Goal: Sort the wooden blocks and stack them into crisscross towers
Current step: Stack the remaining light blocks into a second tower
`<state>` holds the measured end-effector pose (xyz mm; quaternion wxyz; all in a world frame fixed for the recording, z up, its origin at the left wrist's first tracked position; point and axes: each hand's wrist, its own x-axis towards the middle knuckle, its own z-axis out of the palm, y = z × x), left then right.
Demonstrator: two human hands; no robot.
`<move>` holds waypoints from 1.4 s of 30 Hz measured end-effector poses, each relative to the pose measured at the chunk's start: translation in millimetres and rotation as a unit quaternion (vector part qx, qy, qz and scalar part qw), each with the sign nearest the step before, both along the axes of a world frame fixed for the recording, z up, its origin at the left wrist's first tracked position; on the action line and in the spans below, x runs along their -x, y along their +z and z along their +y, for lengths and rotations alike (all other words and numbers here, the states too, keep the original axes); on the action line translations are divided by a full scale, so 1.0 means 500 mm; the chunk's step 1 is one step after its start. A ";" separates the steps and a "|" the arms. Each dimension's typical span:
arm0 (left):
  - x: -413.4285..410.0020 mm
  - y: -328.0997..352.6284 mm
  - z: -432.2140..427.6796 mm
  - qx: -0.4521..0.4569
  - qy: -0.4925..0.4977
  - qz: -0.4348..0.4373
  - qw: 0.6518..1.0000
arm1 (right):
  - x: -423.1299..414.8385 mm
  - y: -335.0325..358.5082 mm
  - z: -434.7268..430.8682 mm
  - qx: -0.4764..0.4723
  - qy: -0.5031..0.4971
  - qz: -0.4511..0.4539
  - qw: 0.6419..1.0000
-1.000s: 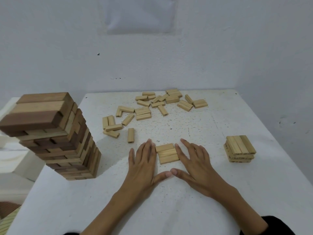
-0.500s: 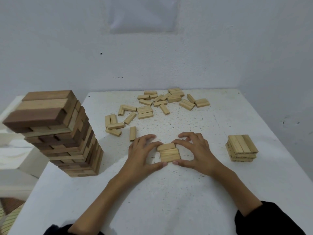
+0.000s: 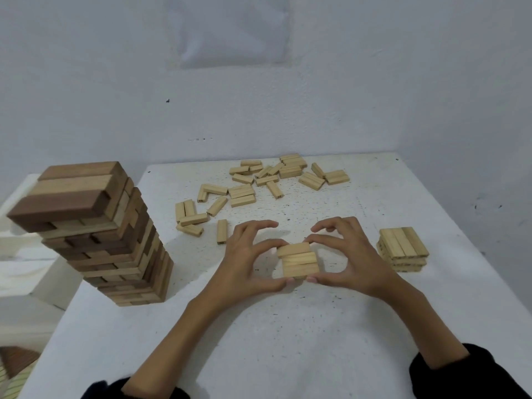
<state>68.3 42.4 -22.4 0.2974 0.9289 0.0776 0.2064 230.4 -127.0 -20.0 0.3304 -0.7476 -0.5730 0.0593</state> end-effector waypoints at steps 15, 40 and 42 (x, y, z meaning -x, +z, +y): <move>-0.208 0.063 -0.118 -0.056 -0.094 -0.023 0.994 | -0.136 0.060 -0.169 0.034 -0.107 0.032 0.993; -0.242 0.086 -0.288 0.587 0.004 0.051 0.808 | -0.110 -0.002 -0.187 -0.197 -0.229 0.446 0.842; -0.245 0.072 -0.307 0.621 0.016 0.049 0.782 | -0.091 -0.005 -0.172 -0.201 -0.227 0.512 0.804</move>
